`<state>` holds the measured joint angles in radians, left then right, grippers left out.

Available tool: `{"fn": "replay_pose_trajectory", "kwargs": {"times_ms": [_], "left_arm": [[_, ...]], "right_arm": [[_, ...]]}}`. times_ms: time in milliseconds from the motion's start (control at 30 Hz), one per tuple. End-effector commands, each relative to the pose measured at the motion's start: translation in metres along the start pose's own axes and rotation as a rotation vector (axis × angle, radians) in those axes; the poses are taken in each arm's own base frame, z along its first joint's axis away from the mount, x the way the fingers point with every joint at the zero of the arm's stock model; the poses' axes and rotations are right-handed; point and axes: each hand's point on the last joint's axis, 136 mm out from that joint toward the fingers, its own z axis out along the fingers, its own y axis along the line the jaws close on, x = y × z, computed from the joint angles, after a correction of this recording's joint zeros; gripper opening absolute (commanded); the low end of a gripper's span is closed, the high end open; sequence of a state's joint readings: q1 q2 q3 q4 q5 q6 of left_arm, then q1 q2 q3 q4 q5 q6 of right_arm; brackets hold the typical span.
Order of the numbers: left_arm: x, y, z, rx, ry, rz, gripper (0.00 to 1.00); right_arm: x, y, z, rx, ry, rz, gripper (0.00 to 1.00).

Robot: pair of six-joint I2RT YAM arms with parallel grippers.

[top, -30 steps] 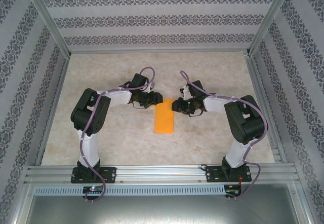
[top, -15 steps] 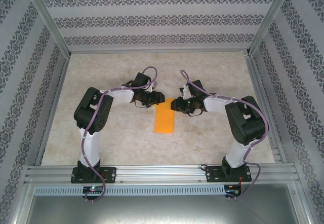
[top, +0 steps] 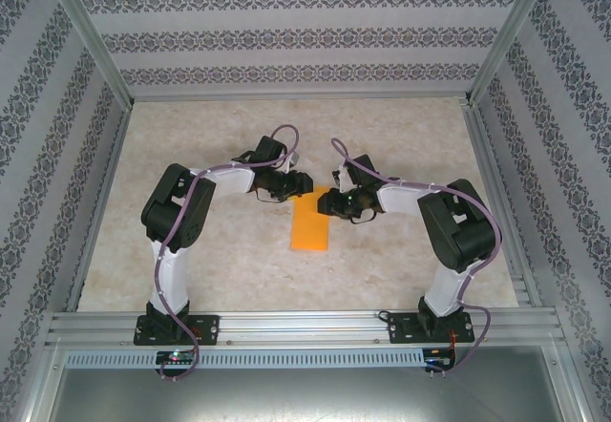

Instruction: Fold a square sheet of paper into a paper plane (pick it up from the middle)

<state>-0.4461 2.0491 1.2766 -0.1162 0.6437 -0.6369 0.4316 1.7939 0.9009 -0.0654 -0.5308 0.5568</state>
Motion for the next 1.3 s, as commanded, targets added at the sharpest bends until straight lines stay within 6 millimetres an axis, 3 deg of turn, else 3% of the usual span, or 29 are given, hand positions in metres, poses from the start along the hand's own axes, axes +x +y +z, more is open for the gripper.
{"fn": "replay_pose_trajectory", "kwargs": {"times_ms": [0, 233, 467, 767, 1267], "left_arm": [[-0.004, -0.018, -0.012, -0.001, -0.013, 0.054, 0.51], [0.0, -0.006, -0.032, -0.121, -0.02, 0.095, 0.52], [0.013, 0.005, -0.038, -0.169, 0.008, 0.07, 0.52], [0.045, 0.001, -0.041, -0.136, 0.056, -0.007, 0.52], [0.114, -0.011, -0.043, -0.109, 0.106, -0.088, 0.53]], "right_arm": [[0.001, -0.015, 0.003, 0.051, 0.007, 0.0, 0.35], [0.004, -0.024, 0.003, 0.05, 0.003, 0.027, 0.33], [0.005, -0.028, 0.003, 0.011, -0.015, 0.064, 0.33], [0.007, -0.032, 0.003, -0.014, -0.03, 0.088, 0.32], [0.012, -0.035, 0.005, -0.03, -0.035, 0.101, 0.31]]}}
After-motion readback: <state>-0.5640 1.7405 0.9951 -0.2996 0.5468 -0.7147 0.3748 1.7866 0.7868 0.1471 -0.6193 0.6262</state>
